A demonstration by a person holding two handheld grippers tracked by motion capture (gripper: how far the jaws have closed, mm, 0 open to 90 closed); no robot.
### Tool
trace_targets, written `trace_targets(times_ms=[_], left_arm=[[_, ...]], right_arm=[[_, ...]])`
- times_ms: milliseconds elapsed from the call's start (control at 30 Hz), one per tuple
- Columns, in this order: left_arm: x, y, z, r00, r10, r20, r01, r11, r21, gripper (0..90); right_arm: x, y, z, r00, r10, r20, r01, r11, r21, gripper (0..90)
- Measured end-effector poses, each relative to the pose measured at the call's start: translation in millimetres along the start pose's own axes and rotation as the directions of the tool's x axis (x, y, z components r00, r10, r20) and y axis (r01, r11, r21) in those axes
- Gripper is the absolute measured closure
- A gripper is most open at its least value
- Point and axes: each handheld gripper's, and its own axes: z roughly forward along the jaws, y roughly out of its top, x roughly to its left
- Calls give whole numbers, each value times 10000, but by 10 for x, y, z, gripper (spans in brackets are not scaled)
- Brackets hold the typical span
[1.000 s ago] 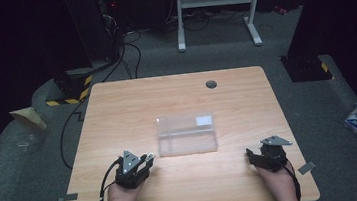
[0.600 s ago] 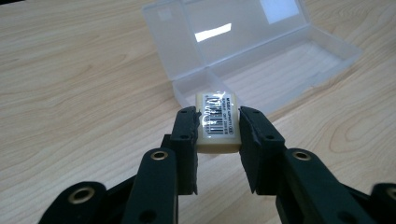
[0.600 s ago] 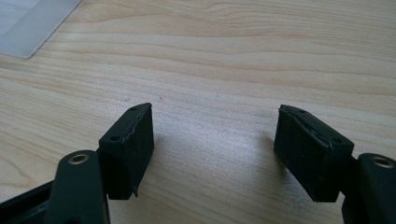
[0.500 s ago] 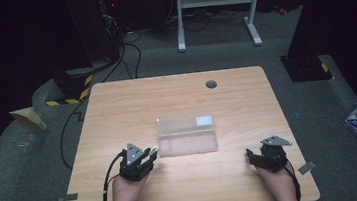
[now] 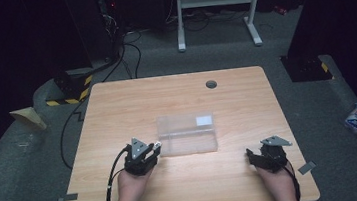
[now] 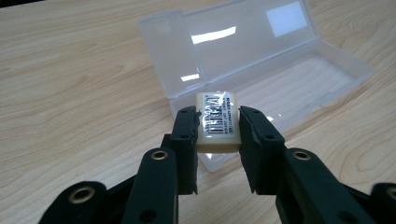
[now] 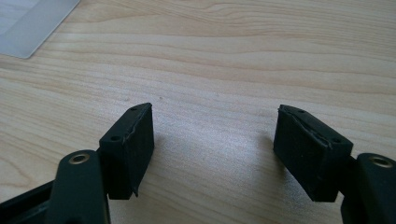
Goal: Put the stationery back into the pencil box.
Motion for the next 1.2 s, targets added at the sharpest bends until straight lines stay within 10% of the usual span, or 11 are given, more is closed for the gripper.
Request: trace_targets(times_ms=[1200], left_arm=[[-96, 111, 205, 9998, 182, 73, -183, 9997, 171, 681]], right_arm=[[0, 0, 0, 10000, -35, 21, 35, 10000, -10, 290]])
